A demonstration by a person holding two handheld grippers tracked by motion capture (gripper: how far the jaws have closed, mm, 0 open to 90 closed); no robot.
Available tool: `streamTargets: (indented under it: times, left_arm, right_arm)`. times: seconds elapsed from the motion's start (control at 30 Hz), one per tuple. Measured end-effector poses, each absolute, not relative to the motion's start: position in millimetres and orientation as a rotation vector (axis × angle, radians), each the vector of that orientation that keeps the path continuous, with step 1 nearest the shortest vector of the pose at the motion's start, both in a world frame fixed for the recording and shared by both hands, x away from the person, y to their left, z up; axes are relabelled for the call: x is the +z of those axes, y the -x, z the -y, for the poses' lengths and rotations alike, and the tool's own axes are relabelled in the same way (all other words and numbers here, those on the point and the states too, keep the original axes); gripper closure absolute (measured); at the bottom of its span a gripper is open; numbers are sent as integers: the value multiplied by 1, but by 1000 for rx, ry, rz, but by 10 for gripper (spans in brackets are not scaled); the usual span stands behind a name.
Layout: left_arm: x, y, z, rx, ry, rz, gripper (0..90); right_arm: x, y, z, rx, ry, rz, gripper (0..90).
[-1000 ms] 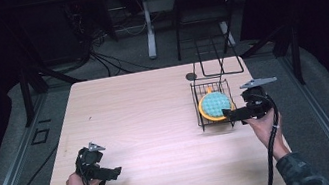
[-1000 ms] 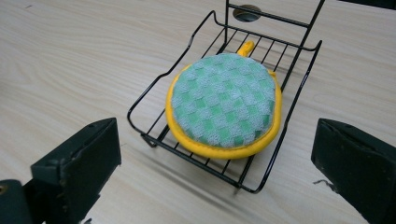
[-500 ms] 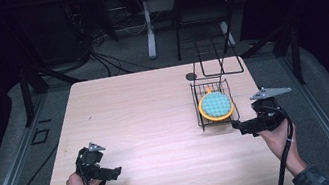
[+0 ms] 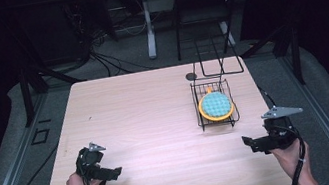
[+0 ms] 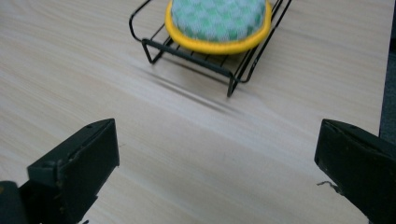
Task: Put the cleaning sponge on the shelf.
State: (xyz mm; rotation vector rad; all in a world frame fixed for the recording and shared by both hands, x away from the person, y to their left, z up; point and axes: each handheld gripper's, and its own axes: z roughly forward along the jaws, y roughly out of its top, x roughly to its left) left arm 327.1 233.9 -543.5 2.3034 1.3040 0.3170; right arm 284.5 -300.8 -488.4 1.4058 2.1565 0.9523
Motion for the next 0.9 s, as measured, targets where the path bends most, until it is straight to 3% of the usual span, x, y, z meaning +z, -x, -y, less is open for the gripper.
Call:
streamTargets:
  times: [0.33,0.9]
  left_arm:
    - [-544,-327,-233,314,-2304,-1305,3]
    - [-544,-328,-233,309,-2300,-1302,3]
  right_arm:
    - [-519,-279,306,915,-1470,-2160,0]
    - [-518,-281,308,918,-1449,-2164,0]
